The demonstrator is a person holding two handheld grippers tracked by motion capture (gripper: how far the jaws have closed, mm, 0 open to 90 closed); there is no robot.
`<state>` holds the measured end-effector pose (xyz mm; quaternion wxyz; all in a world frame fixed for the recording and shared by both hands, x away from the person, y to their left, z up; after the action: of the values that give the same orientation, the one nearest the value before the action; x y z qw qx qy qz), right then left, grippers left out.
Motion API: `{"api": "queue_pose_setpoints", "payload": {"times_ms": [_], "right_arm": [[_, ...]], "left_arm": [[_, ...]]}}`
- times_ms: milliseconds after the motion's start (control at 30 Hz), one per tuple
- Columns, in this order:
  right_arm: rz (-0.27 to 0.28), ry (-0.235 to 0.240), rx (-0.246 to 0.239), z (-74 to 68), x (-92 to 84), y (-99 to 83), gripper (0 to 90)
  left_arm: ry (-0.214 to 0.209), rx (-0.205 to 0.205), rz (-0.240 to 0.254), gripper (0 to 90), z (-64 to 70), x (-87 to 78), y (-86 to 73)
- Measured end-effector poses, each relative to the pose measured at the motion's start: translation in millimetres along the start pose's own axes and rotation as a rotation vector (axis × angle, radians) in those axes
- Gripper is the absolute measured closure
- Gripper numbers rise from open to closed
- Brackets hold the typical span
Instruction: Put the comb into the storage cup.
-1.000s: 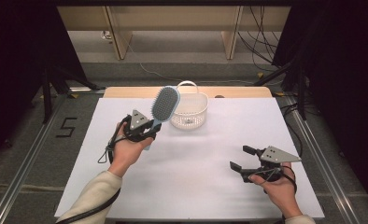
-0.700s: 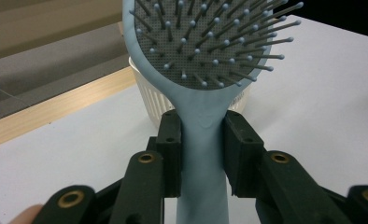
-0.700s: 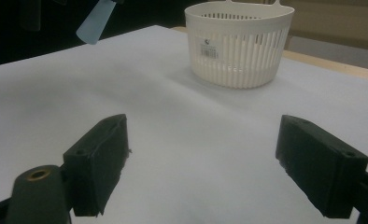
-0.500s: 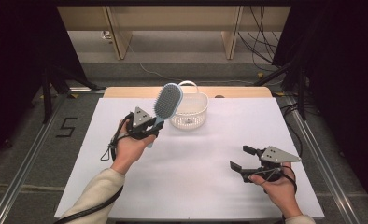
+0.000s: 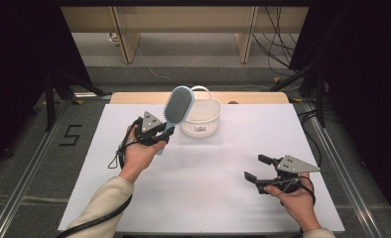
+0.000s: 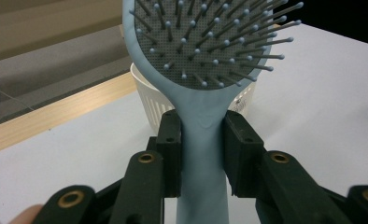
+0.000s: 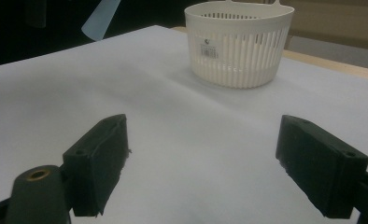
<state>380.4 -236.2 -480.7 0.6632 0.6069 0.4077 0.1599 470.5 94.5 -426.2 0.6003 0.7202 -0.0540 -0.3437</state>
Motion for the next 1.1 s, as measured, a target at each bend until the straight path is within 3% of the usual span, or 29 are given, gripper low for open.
{"api": "queue_pose_setpoints", "payload": {"times_ms": [1100], "right_arm": [[0.004, -0.004, 0.0, 0.7, -0.4, 0.4, 16.5]], "left_arm": [[0.01, 0.0, 0.021, 69.9, -4.4, 7.9, 20.6]]}}
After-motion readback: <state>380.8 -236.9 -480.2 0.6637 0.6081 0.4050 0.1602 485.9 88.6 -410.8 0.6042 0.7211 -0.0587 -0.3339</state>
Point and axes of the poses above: each handheld gripper's, and its own axes: x roughly forward along the jaws, y roughly out of its top, z roughly to its right, the point moved 6 cm from there along x, roughly forward along the jaws, and after that the axes turned 1 degree about x, right-handed, at the moved point
